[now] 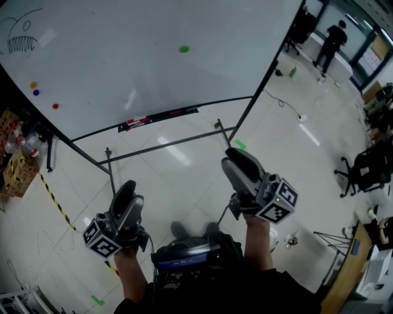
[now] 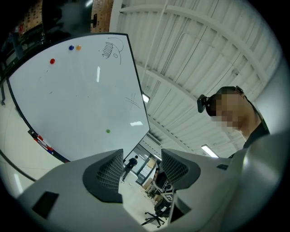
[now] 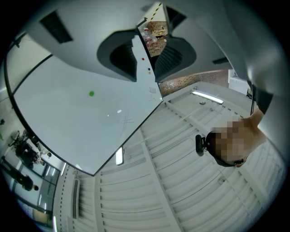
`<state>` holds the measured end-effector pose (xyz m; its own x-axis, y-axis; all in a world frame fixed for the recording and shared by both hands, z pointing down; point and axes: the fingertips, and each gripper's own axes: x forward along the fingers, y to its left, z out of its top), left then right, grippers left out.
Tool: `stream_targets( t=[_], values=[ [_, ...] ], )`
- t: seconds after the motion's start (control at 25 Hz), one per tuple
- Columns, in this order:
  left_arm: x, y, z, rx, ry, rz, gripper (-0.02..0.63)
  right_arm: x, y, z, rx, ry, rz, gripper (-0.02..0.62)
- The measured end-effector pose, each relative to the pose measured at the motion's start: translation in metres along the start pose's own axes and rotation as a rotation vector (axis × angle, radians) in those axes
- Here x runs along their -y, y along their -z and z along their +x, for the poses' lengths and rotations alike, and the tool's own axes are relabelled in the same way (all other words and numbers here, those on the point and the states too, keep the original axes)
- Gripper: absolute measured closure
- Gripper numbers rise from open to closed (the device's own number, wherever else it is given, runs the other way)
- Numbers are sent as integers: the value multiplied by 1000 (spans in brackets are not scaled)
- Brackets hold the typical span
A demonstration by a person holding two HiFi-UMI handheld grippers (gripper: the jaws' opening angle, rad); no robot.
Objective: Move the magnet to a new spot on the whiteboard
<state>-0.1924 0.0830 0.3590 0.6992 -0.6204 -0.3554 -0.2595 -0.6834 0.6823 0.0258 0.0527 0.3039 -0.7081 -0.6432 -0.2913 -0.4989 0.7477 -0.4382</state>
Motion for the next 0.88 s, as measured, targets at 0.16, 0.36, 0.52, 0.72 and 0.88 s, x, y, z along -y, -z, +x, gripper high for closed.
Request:
stream_targets(
  t=[0.16, 0.36, 0.52, 0.72, 0.88],
  values=[
    [19, 14, 3, 17, -1, 16, 354, -12, -8, -18, -7, -33, -4, 443],
    [48, 53, 24, 8, 6, 6, 354, -8, -28, -75, 11, -12, -4, 443],
    [81, 89, 40, -7, 4, 5, 354, -2, -47, -130, 39, 8, 12, 443],
    [124, 131, 45, 5, -34, 27, 354, 2, -56, -181, 51, -43, 65, 443],
    [150, 155, 37, 15, -86, 49, 354, -1, -54, -206, 52, -95, 118, 443]
  ],
)
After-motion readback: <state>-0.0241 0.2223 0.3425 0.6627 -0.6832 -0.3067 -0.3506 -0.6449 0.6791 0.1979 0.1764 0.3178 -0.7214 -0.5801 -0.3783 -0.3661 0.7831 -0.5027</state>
